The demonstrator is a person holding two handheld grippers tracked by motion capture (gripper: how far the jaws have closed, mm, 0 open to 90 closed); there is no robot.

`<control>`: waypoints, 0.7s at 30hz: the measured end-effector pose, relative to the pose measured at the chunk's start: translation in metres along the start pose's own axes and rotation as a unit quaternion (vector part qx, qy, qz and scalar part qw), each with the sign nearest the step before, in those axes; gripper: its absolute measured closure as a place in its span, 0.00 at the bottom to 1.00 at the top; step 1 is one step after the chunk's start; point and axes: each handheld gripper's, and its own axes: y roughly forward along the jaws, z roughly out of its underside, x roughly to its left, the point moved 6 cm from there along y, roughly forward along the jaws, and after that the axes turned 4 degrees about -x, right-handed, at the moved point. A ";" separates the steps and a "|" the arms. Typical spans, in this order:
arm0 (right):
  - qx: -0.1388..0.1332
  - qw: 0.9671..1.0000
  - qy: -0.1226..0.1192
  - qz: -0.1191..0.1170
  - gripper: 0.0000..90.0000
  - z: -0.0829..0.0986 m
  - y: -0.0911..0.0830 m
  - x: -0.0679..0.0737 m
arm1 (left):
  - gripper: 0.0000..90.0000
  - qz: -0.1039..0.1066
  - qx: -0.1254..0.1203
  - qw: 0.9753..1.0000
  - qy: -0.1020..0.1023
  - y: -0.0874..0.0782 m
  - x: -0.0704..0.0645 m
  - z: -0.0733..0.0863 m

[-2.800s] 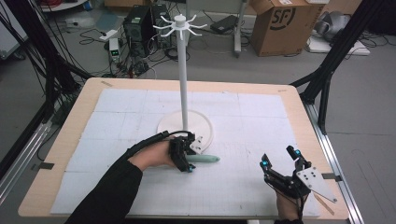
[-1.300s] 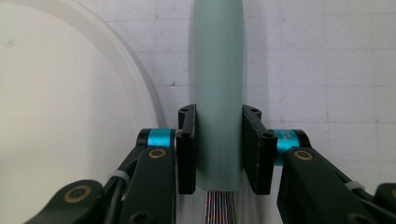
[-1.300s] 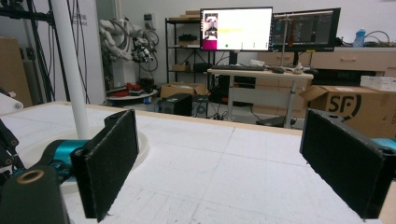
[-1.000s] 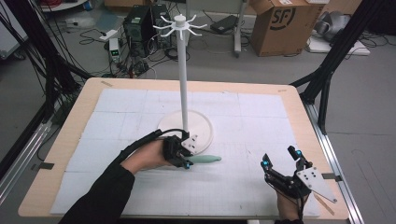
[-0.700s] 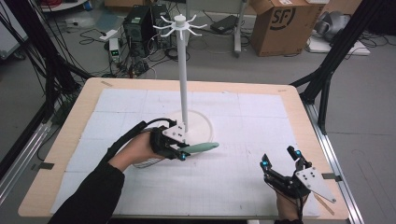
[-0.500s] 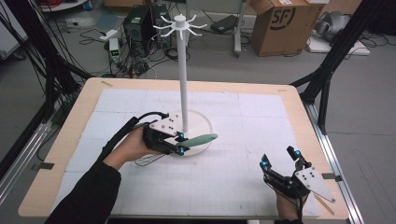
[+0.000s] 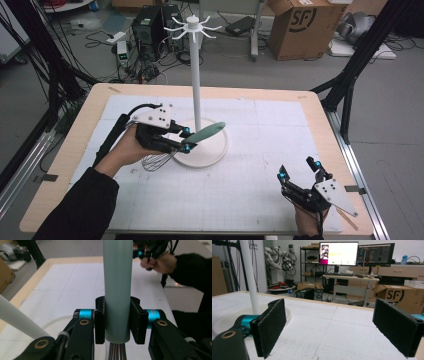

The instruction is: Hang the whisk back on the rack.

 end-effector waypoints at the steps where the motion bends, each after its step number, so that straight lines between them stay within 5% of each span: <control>1: 0.000 1.000 -0.001 0.000 0.12 0.000 0.000 0.000 | 0.77 -0.003 -0.009 1.000 -0.003 -0.003 0.001 -0.004; 11: 0.000 1.000 0.002 0.001 0.12 0.000 0.000 0.000 | 0.77 -0.025 -0.074 0.997 -0.014 -0.030 0.013 -0.041; 21: 0.000 1.000 0.005 0.001 0.12 0.001 0.000 -0.001 | 0.77 -0.038 -0.144 0.988 -0.034 -0.046 0.023 -0.069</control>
